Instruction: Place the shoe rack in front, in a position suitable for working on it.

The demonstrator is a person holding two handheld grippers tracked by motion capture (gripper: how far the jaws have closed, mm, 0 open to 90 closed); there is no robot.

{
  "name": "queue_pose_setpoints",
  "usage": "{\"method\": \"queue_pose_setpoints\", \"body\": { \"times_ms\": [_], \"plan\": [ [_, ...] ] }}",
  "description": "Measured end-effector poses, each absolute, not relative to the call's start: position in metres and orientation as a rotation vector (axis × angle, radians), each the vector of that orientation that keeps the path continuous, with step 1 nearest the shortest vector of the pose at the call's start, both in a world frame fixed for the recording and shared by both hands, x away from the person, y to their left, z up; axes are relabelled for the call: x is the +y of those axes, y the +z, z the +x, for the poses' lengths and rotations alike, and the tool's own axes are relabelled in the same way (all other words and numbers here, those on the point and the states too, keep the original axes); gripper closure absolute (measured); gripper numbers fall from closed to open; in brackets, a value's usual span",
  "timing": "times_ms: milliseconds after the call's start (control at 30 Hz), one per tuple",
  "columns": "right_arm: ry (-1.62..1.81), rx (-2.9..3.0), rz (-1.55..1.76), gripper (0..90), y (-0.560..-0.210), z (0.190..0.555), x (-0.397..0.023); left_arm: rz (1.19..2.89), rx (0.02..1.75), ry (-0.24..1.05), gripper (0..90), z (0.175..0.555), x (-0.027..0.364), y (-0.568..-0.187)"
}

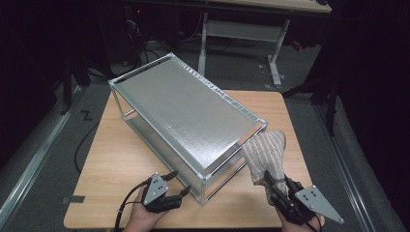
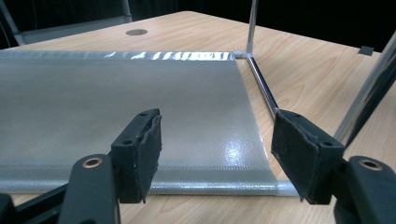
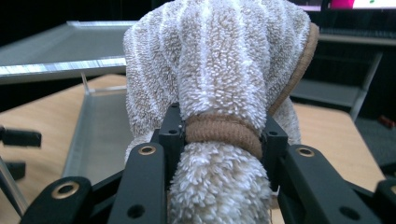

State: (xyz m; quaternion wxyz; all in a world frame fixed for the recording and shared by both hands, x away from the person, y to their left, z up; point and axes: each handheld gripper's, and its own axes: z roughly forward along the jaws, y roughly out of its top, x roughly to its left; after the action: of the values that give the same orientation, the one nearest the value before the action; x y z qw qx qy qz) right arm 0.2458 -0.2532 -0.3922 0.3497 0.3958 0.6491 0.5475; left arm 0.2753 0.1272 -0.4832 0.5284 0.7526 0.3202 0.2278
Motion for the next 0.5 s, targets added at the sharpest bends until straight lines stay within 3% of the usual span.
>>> {"method": "queue_pose_setpoints", "body": {
  "times_ms": [333,500],
  "plan": [
    [1.561,1.675,0.864,63.3,-0.350,0.257,-0.219,1.793,0.790,0.555,33.6,0.270,0.133,-0.485],
    [1.617,1.719,0.808,63.4,-0.354,0.257,-0.197,1.786,0.812,0.561,33.6,0.268,0.139,-0.486]
  ]
}}
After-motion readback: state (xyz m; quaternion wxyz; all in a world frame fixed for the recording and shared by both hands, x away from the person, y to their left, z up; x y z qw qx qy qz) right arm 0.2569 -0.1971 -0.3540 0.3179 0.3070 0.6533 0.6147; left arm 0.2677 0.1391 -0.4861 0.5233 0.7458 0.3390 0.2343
